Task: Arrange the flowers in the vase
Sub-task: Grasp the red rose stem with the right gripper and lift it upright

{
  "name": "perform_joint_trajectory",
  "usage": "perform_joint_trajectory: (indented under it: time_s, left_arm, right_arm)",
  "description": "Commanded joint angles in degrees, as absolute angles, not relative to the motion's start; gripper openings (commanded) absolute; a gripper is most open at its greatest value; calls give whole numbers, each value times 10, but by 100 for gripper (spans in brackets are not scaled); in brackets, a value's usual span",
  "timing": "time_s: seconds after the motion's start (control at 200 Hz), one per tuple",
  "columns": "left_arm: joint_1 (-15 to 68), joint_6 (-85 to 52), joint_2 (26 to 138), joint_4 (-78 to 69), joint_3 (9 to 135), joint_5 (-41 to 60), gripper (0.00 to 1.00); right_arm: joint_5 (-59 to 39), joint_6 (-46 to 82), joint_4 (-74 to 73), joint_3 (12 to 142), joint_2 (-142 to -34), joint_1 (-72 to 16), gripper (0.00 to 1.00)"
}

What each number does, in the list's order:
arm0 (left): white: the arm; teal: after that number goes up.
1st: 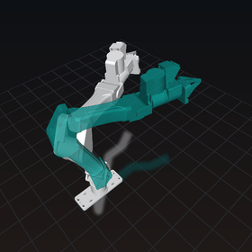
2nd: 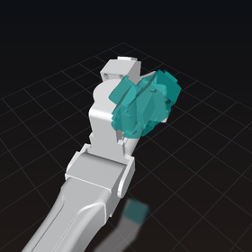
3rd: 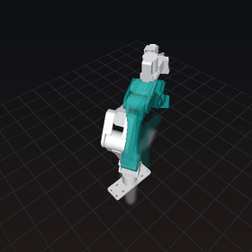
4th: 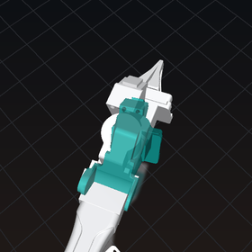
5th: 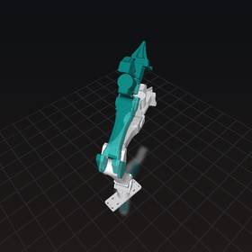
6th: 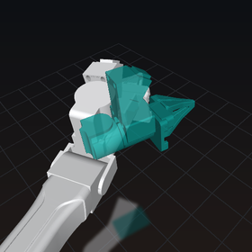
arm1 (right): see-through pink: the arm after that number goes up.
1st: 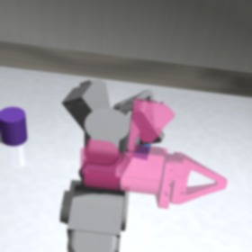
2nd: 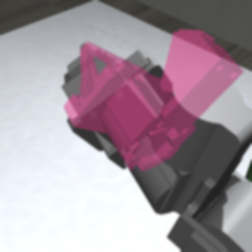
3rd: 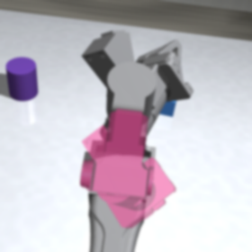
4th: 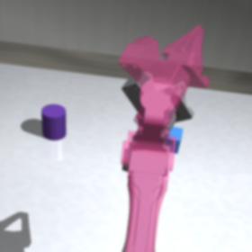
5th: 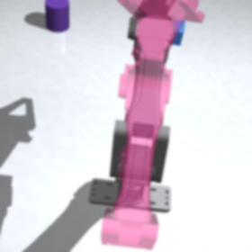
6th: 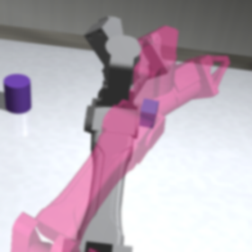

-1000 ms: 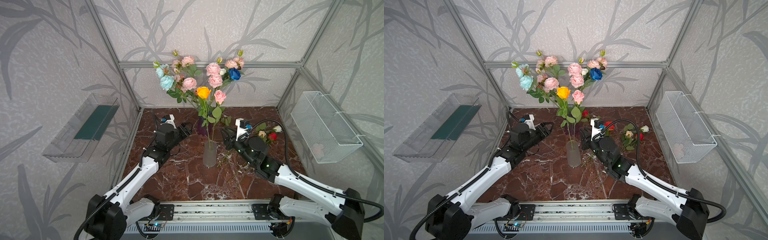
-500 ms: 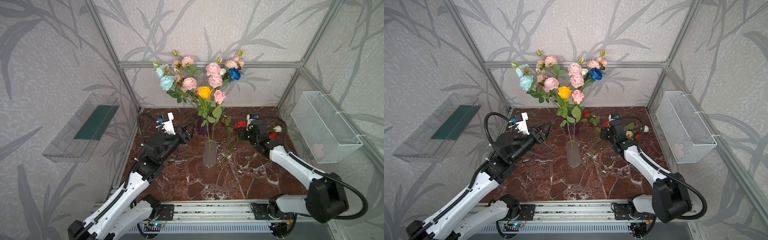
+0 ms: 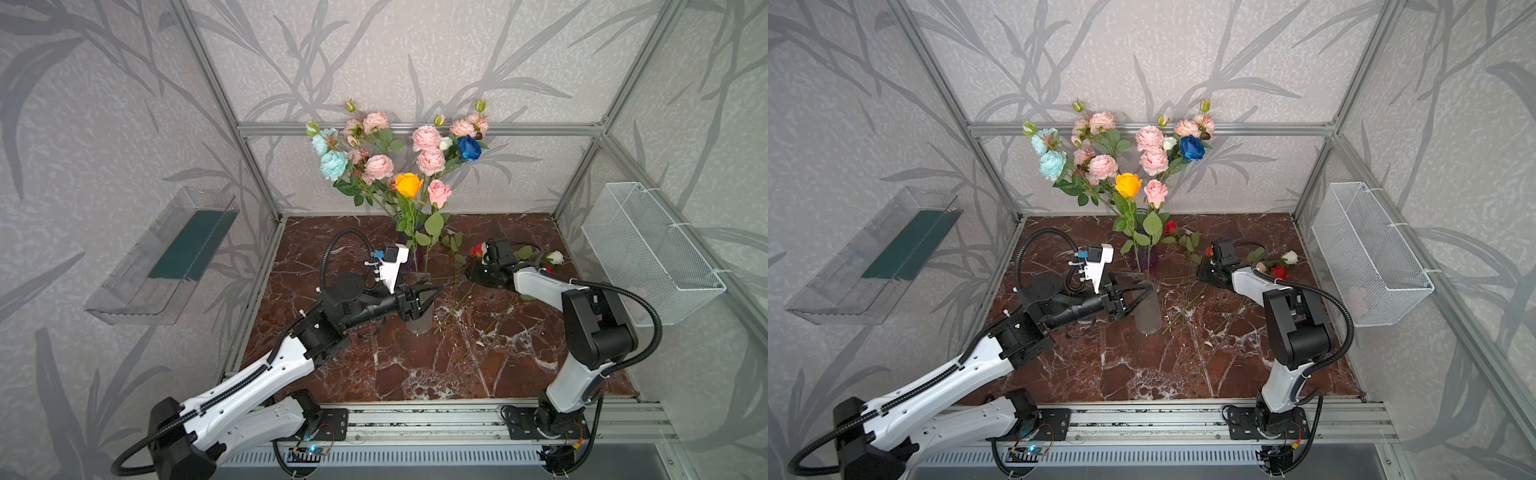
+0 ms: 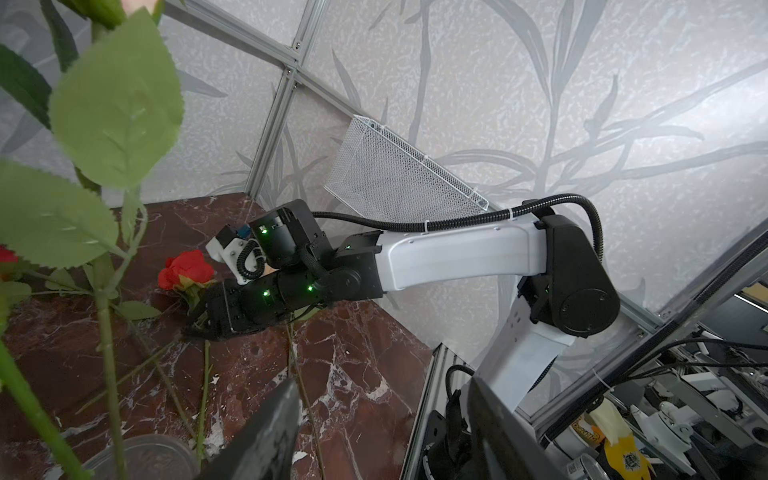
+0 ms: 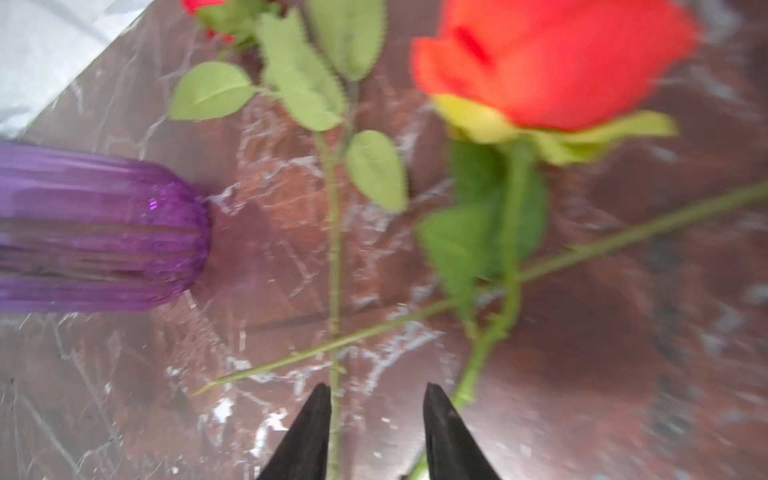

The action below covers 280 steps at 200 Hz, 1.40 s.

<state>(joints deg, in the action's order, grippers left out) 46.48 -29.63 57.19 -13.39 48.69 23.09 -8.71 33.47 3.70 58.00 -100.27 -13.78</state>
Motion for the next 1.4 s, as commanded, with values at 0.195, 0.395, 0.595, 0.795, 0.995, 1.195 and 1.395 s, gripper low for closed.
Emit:
perform_joint_trajectory:
  time_s: [0.195, 0.395, 0.595, 0.795, 0.995, 1.195, 1.395]
  left_arm:
    - [474, -273, 573, -121, 505, 217, 67]
    - [475, -268, 573, -115, 505, 208, 68]
    - [477, -264, 575, -112, 505, 202, 68]
    - [477, -265, 578, -112, 506, 202, 68]
    - [477, -263, 578, -111, 505, 201, 68]
    - [478, -261, 579, -109, 506, 199, 68]
    - [478, -259, 577, -108, 505, 197, 68]
  right_arm:
    - [-42, 323, 63, 592, -974, -120, 40]
    - [-58, 317, 108, 642, -1039, -120, 37]
    - [-75, 327, 96, 646, -1072, -121, 33]
    - [-70, 325, 100, 649, -1093, -121, 33]
    - [-61, 326, 103, 661, -1114, -121, 20]
    - [-56, 329, 100, 656, -1105, -121, 5]
    - [-62, 332, 75, 621, -1035, -120, 2]
